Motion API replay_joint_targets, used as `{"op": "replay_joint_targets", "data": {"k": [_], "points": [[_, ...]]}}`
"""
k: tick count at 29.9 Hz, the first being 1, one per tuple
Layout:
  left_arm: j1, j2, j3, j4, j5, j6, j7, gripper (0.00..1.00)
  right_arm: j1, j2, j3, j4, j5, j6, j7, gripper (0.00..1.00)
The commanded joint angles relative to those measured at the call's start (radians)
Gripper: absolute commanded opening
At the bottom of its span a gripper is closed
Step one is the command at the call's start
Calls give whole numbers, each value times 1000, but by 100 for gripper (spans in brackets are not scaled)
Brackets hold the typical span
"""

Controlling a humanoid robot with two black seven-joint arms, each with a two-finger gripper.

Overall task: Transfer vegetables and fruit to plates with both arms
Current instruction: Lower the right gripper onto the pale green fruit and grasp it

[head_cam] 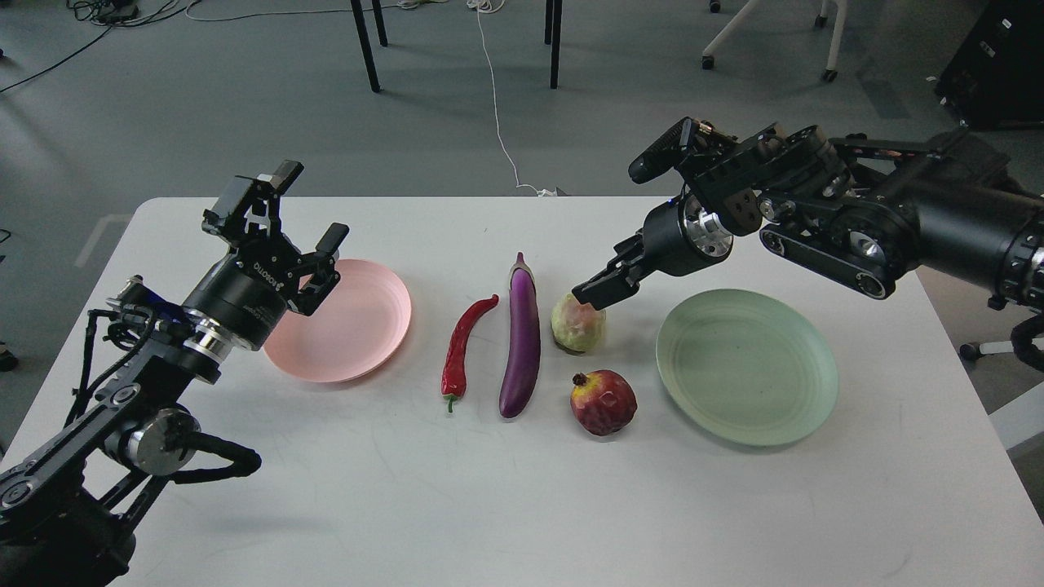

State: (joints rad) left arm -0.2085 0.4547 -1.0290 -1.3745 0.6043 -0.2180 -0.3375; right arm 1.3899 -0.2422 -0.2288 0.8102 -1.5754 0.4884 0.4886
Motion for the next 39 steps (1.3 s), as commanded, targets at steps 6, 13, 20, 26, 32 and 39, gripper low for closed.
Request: {"op": "replay_joint_targets", "data": {"k": [6,13,20,26,32,39], "points": [[1,1,-9,-3,0,0,0,98,-52,83,-7,-84,0,0,0,99],[3,2,-14,-6,0,0,0,98,-94,144,-40,-157,0,-22,0,99],[12,5,-14,-8,0,0,0,98,-97,196,-83,-226,2,-122,0,99],[12,5,-14,-9,0,0,0,98,-97,219,-84,-249,2,-131,0,99],[12,7,-14,-9,0,0,0,98,-123,236,-87,-286,2,-148,0,99],[12,9,-14,-9,0,0,0,98,-144,236,-87,-286,3,-151,0,96]]}}
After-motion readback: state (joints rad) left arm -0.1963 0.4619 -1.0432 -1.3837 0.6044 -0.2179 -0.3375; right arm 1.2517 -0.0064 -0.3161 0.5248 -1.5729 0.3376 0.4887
